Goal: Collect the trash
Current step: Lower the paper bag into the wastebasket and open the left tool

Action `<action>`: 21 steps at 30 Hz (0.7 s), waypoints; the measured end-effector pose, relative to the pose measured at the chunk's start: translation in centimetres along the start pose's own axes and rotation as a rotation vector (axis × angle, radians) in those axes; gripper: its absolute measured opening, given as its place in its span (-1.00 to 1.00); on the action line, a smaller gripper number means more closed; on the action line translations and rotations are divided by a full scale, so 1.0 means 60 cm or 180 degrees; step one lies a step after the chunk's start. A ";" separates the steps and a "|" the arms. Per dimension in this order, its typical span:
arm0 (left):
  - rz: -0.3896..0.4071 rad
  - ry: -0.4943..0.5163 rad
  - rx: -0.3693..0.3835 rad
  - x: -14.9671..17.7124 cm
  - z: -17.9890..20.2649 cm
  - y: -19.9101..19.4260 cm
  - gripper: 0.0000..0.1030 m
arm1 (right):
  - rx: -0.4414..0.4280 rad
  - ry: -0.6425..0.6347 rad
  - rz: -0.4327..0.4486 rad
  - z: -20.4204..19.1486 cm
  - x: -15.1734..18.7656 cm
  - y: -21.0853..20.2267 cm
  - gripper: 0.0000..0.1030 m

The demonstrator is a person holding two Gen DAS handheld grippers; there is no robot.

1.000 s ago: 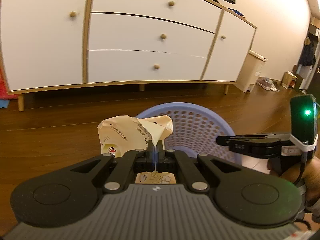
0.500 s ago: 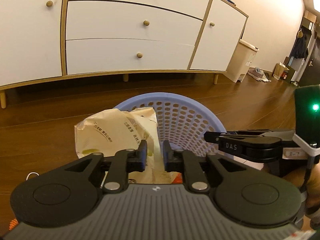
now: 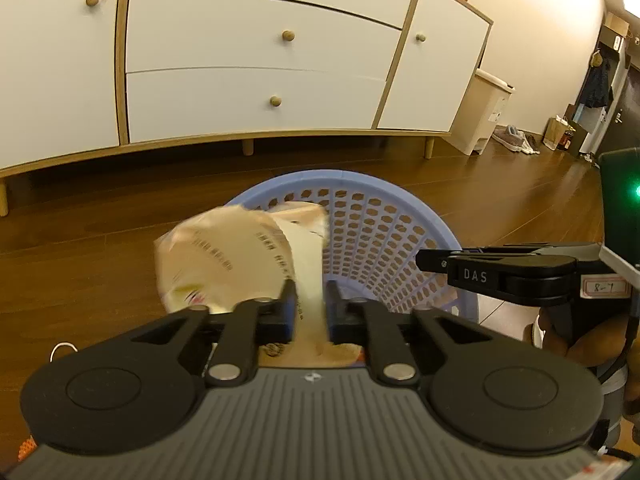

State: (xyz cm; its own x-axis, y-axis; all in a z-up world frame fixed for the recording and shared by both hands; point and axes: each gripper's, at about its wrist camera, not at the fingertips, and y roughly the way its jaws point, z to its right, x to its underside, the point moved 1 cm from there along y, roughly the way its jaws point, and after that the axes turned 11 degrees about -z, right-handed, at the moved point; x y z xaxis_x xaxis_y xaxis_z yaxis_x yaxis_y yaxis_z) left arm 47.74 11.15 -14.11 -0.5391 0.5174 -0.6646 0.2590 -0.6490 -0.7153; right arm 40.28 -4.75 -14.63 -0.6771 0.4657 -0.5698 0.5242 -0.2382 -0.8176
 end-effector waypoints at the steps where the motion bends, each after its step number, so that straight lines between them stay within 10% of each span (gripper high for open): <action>1: 0.0036 0.0019 0.0024 -0.001 0.000 -0.001 -0.91 | 0.0001 0.0004 0.0001 0.000 0.000 0.001 -0.84; 8: 0.0235 0.0066 0.0349 -0.009 0.005 -0.008 -0.90 | 0.0020 0.0016 0.0000 0.001 0.000 0.003 -0.84; 13: 0.0154 0.0093 0.0240 -0.009 0.008 -0.006 -0.52 | 0.0023 0.0012 0.0003 0.000 -0.001 0.004 -0.84; 21: 0.0089 0.0095 0.0209 -0.008 0.005 -0.007 -0.50 | 0.0055 0.0054 -0.0006 0.004 0.001 0.005 -0.84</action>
State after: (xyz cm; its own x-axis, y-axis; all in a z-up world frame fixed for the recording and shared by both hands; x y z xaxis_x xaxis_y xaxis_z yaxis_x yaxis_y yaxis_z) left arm 47.67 11.03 -13.41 -0.5081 0.5143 -0.6910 0.2200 -0.6981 -0.6814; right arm 40.24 -5.01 -14.95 -0.6691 0.4806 -0.5669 0.5138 -0.2521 -0.8201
